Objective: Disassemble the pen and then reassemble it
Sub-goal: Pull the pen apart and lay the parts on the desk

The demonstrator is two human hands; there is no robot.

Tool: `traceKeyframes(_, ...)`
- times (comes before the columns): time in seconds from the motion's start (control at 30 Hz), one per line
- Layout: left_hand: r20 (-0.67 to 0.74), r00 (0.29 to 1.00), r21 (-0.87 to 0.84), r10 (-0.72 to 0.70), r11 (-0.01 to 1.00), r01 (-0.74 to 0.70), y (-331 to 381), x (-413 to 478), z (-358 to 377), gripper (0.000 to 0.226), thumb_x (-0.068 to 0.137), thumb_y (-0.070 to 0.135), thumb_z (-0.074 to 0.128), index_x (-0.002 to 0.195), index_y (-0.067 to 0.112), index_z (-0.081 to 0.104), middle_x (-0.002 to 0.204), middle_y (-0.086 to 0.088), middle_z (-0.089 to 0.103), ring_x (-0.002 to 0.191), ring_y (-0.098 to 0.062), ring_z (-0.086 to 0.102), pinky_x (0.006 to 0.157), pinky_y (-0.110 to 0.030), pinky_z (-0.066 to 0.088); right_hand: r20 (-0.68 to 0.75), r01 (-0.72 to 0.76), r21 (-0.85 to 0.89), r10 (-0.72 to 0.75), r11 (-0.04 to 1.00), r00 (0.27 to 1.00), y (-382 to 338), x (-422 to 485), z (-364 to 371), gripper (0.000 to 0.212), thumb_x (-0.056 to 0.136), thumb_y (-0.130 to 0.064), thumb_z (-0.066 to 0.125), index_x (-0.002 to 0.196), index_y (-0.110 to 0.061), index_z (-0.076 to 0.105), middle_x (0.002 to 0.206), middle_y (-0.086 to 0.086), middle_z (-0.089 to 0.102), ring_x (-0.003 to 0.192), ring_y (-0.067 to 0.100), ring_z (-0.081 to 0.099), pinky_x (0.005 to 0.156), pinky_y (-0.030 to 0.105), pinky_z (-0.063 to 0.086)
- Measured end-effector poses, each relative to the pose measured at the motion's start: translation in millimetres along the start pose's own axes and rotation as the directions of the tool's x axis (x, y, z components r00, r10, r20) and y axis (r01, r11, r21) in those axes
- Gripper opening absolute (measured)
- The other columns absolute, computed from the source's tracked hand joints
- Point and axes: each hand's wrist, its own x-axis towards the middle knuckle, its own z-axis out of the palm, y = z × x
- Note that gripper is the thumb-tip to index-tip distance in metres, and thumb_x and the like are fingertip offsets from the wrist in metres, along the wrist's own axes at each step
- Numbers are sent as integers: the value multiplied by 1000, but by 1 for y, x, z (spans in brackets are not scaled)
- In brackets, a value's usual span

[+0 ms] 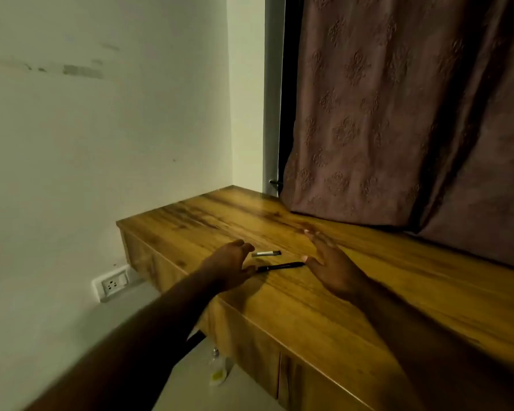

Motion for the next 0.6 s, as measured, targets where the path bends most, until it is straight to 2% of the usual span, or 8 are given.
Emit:
traceKeyframes(0.1,61,995,-91,-78,992,84,-4,-3,25,68,78,57,49,132,14,49,126,-8,51,111,-23,54,84,-29,46,45,-103,-11,103,995,994,9,-4,13,66,94,-34,53,151,-35,19,160,0,19,145,19,25,116,35,27)
traceKeyframes(0.17,58,991,-181,-118,975,127,-3,-3,37,69,78,55,55,131,11,48,126,-9,51,112,-21,51,87,-27,43,47,-139,-16,140,990,989,14,-3,24,65,94,-28,54,151,-33,22,157,2,28,142,20,31,115,36,29)
traceKeyframes(0.23,-11,992,-246,-124,962,118,-5,0,45,55,84,38,64,126,5,51,119,-10,53,109,-22,50,87,-25,39,29,-160,-88,163,983,986,18,1,30,61,95,-28,52,150,-30,26,153,2,35,140,21,34,115,40,29)
traceKeyframes(0.33,-66,989,-280,-136,953,113,-6,7,48,27,83,31,62,96,7,64,99,-8,59,98,-21,53,79,-23,40,-15,-176,-211,177,961,984,22,11,32,51,95,-34,49,144,-25,39,142,2,45,133,23,37,112,41,30)
traceKeyframes(0.4,-53,981,-351,-187,923,158,-11,13,51,10,81,27,60,78,17,59,91,-2,58,91,-18,57,69,-14,36,-40,-174,-256,169,951,985,21,17,35,40,94,-35,50,133,-27,53,131,-1,51,127,22,41,106,39,31)
traceKeyframes(0.47,-64,967,-450,-248,872,193,-16,17,55,8,79,17,62,76,22,57,86,2,56,79,-11,57,62,-7,34,-53,-169,-257,160,952,986,19,21,37,29,94,-35,52,121,-30,62,121,-3,54,121,20,43,101,38,31)
traceKeyframes(0.53,-75,950,-542,-302,812,216,-16,16,57,13,77,8,65,75,19,58,84,1,61,72,-8,57,59,-9,39,-65,-157,-181,147,971,987,20,24,38,17,91,-31,58,106,-29,67,108,-3,57,112,20,48,98,39,37)
traceKeyframes(0.6,-90,941,-592,-327,777,213,-16,16,59,11,76,5,65,77,15,61,83,-1,66,73,-13,61,60,-15,45,-67,-140,-45,137,989,988,23,27,36,5,87,-23,65,91,-27,67,96,-3,60,101,21,56,89,38,45)
